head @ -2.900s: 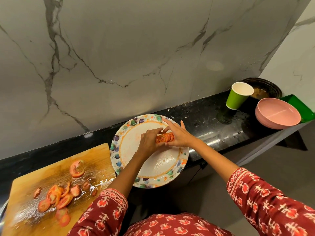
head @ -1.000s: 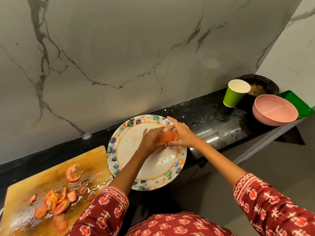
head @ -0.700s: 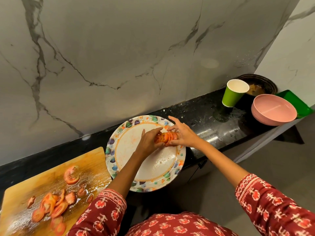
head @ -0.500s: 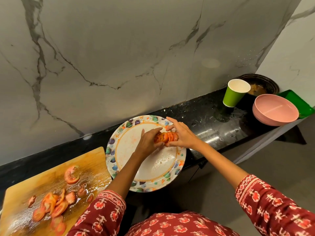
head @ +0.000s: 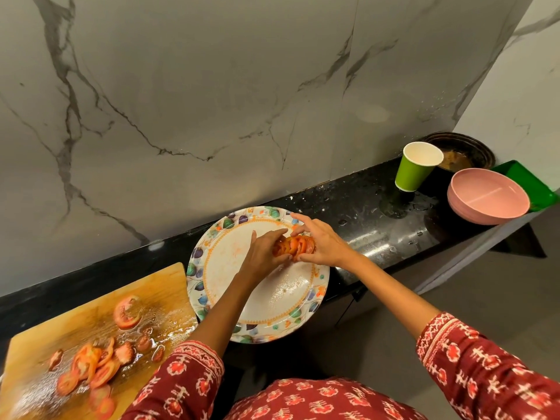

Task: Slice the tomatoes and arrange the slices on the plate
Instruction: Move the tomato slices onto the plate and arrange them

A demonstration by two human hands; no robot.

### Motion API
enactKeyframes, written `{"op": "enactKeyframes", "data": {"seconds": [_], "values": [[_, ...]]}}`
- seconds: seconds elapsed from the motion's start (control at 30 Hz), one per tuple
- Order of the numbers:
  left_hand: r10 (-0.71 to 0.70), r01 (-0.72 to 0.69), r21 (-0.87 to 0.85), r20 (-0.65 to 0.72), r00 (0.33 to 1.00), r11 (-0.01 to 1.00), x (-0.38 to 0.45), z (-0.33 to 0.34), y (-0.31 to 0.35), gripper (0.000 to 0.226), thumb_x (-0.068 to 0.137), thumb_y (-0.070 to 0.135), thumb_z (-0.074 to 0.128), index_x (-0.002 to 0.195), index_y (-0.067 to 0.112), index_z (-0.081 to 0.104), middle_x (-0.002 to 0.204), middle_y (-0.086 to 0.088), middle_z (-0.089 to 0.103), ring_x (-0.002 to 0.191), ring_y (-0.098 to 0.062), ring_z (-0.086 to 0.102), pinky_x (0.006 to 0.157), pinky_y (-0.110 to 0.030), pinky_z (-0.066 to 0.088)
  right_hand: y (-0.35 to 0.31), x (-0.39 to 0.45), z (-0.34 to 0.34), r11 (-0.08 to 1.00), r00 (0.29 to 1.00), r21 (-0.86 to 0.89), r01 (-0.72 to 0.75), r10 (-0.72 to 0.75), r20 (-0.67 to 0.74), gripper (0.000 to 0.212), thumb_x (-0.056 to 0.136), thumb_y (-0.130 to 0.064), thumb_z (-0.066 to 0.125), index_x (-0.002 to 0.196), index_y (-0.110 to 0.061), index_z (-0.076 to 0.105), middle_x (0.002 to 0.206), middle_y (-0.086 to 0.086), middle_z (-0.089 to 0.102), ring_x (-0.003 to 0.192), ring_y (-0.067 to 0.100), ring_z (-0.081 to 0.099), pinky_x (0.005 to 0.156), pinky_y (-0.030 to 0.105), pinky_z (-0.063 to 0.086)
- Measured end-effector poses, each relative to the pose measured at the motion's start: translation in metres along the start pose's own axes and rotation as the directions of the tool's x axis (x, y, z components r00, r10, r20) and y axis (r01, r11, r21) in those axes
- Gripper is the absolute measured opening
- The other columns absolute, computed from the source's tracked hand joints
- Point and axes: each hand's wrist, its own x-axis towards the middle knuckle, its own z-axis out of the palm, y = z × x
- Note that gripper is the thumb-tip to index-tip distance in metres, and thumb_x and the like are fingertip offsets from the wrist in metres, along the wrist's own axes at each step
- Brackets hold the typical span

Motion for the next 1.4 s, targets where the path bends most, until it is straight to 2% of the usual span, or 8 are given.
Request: {"op": "enactKeyframes", "data": {"seconds": [0.17,0.33,0.43,0.63,0.87,1.27,1.4], "values": [[-0.012,0.012,-0.025,-0.017,1.0,1.0,-0.002,0.001,-0.001,0.061,0.081,0.027,0.07,0.135,0.018,0.043,0.132,-0.005,0.053,0.121,-0.02,0.05,0.115,-0.044,0.0,0.001,0.0,0.007,0.999,0.999,-0.04,-0.004,0.002,-0.035,0.092,0.072,-0.026,0.076,0.146,-0.019,0.021,0.115,-0.005,0.056,0.113,0.016,0.044,0.106,0.033,0.023],[-0.006,0.006,-0.027,-0.014,1.0,1.0,-0.002,0.001,0.0,0.061,0.081,0.026,0.07,0.135,0.018,0.043,0.13,-0.006,0.054,0.121,-0.02,0.05,0.115,-0.044,0.0,0.002,-0.001,0.006,1.0,0.998,-0.001,-0.021,0.021,-0.063,0.089,0.072,-0.024,0.076,0.144,-0.018,0.024,0.11,-0.005,0.055,0.109,0.016,0.046,0.106,0.033,0.025],[-0.007,0.007,-0.007,-0.002,1.0,1.0,-0.001,0.0,0.0,0.061,0.081,0.026,0.069,0.135,0.019,0.042,0.131,-0.006,0.054,0.121,-0.02,0.05,0.115,-0.044,-0.001,0.005,-0.003,0.003,0.999,0.997,-0.004,-0.034,0.033,-0.074,0.092,0.072,-0.026,0.077,0.145,-0.018,0.022,0.116,-0.002,0.054,0.111,0.017,0.044,0.106,0.034,0.027],[-0.014,0.012,0.038,0.042,0.999,0.999,0.001,0.002,0.004,0.067,0.079,0.031,0.07,0.137,0.021,0.039,0.136,-0.005,0.049,0.124,-0.02,0.046,0.115,-0.048,0.0,0.004,-0.004,-0.001,0.998,0.998,-0.023,-0.061,0.062,0.007,0.096,0.073,-0.026,0.075,0.148,-0.021,0.014,0.132,-0.004,0.051,0.123,0.016,0.039,0.109,0.036,0.022],[0.022,-0.025,0.044,0.068,0.997,0.999,0.006,0.009,0.011,0.079,0.075,0.039,0.073,0.141,0.022,0.033,0.141,-0.004,0.045,0.131,-0.021,0.041,0.114,-0.049,0.0,0.009,-0.009,-0.005,0.992,0.991,0.021,-0.124,0.123,0.047,0.1,0.072,-0.025,0.076,0.148,-0.022,0.012,0.128,-0.002,0.051,0.119,0.017,0.04,0.106,0.037,0.027],[0.009,-0.013,0.076,0.049,0.999,0.997,0.012,0.013,0.022,0.064,0.083,0.032,0.066,0.139,0.02,0.037,0.137,-0.006,0.047,0.127,-0.021,0.042,0.115,-0.045,0.005,0.017,-0.012,-0.01,0.998,0.997,-0.028,-0.057,0.058,0.051,0.098,0.073,-0.028,0.075,0.148,-0.019,0.014,0.124,-0.005,0.057,0.119,0.018,0.042,0.108,0.039,0.024],[-0.007,0.0,0.089,0.075,0.997,0.996,0.014,0.013,0.023,0.071,0.079,0.037,0.069,0.139,0.022,0.035,0.141,-0.005,0.044,0.13,-0.022,0.039,0.115,-0.049,0.004,0.021,-0.012,-0.012,0.998,0.997,-0.047,-0.037,0.04,0.066,0.101,0.071,-0.031,0.077,0.148,-0.02,0.011,0.126,-0.005,0.056,0.121,0.017,0.042,0.108,0.04,0.024]]}}
